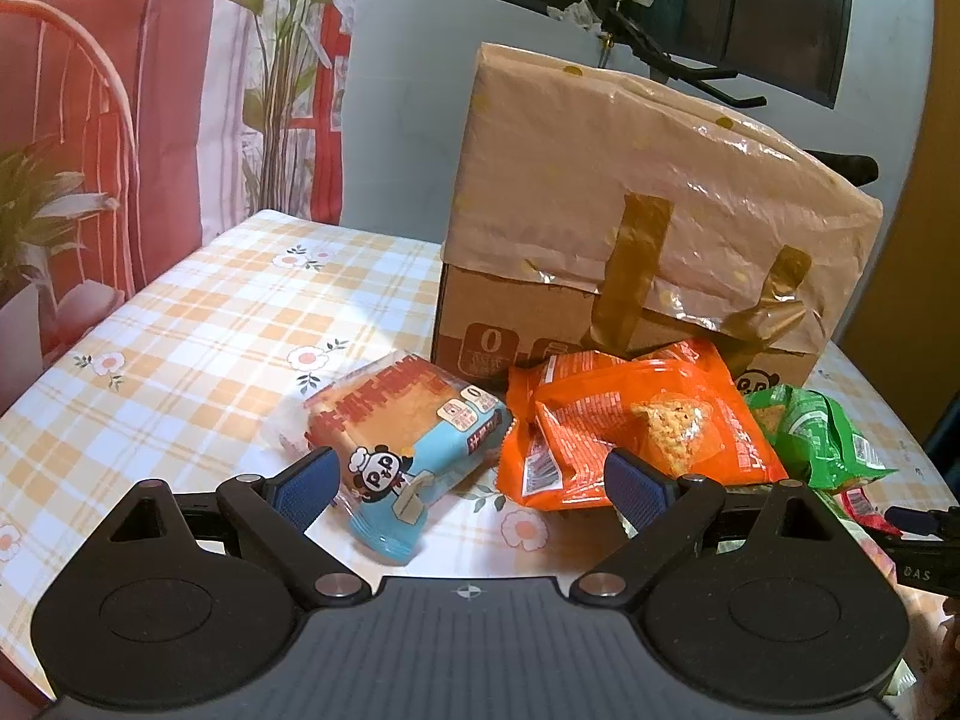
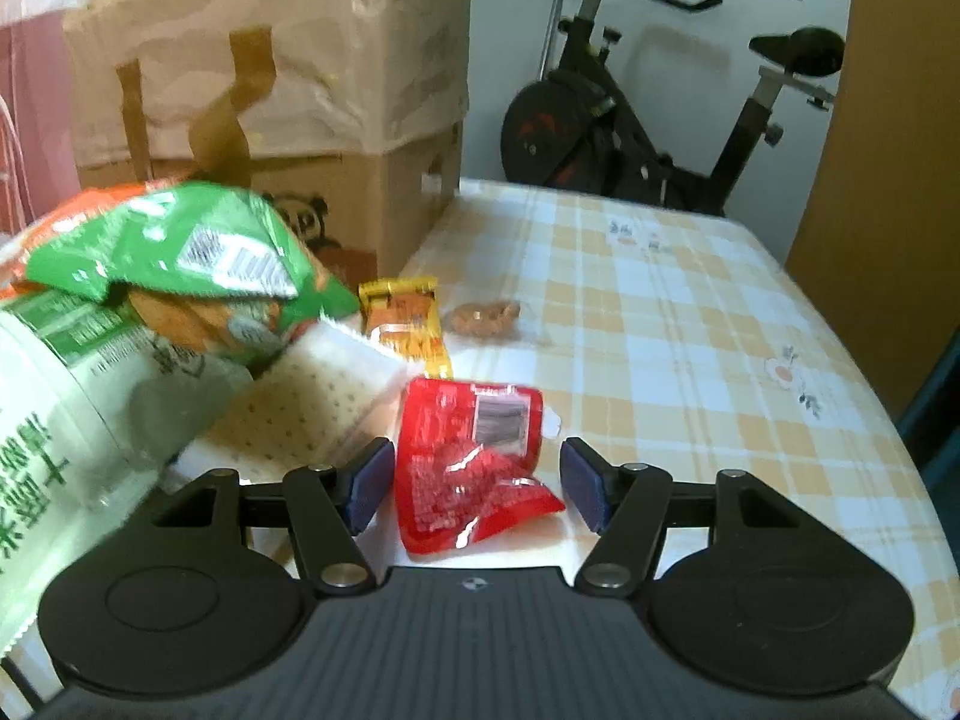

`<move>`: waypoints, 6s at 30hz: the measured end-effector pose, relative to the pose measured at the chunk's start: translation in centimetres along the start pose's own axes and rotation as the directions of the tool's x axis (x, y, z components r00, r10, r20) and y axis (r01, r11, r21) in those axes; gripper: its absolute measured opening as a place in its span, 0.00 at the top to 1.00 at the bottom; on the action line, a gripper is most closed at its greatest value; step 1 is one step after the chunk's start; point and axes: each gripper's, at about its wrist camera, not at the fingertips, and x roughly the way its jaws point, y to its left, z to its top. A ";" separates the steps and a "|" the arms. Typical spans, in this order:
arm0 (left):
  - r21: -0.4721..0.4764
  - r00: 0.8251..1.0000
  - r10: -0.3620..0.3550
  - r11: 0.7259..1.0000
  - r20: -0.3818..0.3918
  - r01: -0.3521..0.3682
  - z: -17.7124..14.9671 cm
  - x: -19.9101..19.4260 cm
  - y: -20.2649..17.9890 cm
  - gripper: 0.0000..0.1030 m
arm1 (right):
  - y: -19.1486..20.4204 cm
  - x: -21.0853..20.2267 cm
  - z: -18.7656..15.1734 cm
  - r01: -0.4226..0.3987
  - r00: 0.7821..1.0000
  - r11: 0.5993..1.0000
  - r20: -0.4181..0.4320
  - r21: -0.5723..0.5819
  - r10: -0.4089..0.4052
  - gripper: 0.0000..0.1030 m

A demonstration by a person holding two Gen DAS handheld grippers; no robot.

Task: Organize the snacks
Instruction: 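Move both tools back down toward the remaining snacks on the table, then grasp the panda bread pack with the left tool while the right tool grasps the red packet, then lift both packets over the box and open both tools to drop them in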

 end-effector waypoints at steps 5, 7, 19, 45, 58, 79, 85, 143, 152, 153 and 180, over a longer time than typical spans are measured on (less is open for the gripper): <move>-0.001 1.000 -0.001 1.000 -0.009 0.001 -0.3 0.0 0.0 0.07 | 0.0 -0.2 -0.2 0.001 1.000 1.000 0.001 0.002 -0.001 0.37; -0.001 1.000 -0.003 1.000 -0.011 0.003 -0.4 0.0 -0.1 0.07 | 0.0 -0.4 -0.2 0.002 1.000 1.000 0.004 0.004 -0.002 0.37; 0.001 1.000 -0.014 1.000 -0.025 0.014 -0.8 0.2 -0.2 0.07 | 0.3 -0.4 -0.3 -0.041 0.999 0.999 -0.013 -0.004 0.041 0.38; -0.069 0.998 0.053 0.996 -0.015 -0.054 0.5 1.4 1.7 0.07 | -0.2 -0.6 -0.6 -0.104 0.994 0.994 0.044 0.029 0.102 0.50; -0.134 0.998 0.053 0.989 -0.035 -0.057 6.6 9.2 5.8 0.13 | -0.1 -0.3 -0.5 -0.113 0.993 0.993 0.037 0.032 0.112 0.49; 0.135 0.976 -0.067 0.986 -0.210 0.096 1.8 7.2 3.9 0.14 | -0.1 -0.2 -0.6 -0.109 0.993 0.994 0.036 0.026 0.108 0.49; 0.135 0.979 -0.001 0.990 -0.205 0.030 2.5 8.9 3.6 0.14 | 0.0 -0.2 -0.6 -0.109 0.993 0.994 0.036 0.025 0.108 0.49; 0.037 0.991 -0.049 0.998 0.122 0.045 5.4 -3.9 1.4 0.25 | -1.5 -7.3 2.8 -0.097 0.934 0.993 0.351 0.073 0.066 0.52; 0.109 0.961 -0.110 0.990 0.253 0.085 12.2 -3.2 -2.8 0.25 | 0.5 -9.7 11.1 -0.164 0.836 0.985 0.524 -0.051 0.166 0.52; 0.128 0.958 -0.112 0.988 0.263 0.080 12.8 -2.7 -3.5 0.25 | 0.8 -9.6 12.0 -0.166 0.826 0.984 0.535 -0.067 0.176 0.52; 0.163 0.969 -0.057 0.987 0.239 0.018 20.3 7.0 -6.9 0.12 | 6.2 1.8 22.5 -0.226 0.920 0.969 0.305 -0.098 0.245 0.45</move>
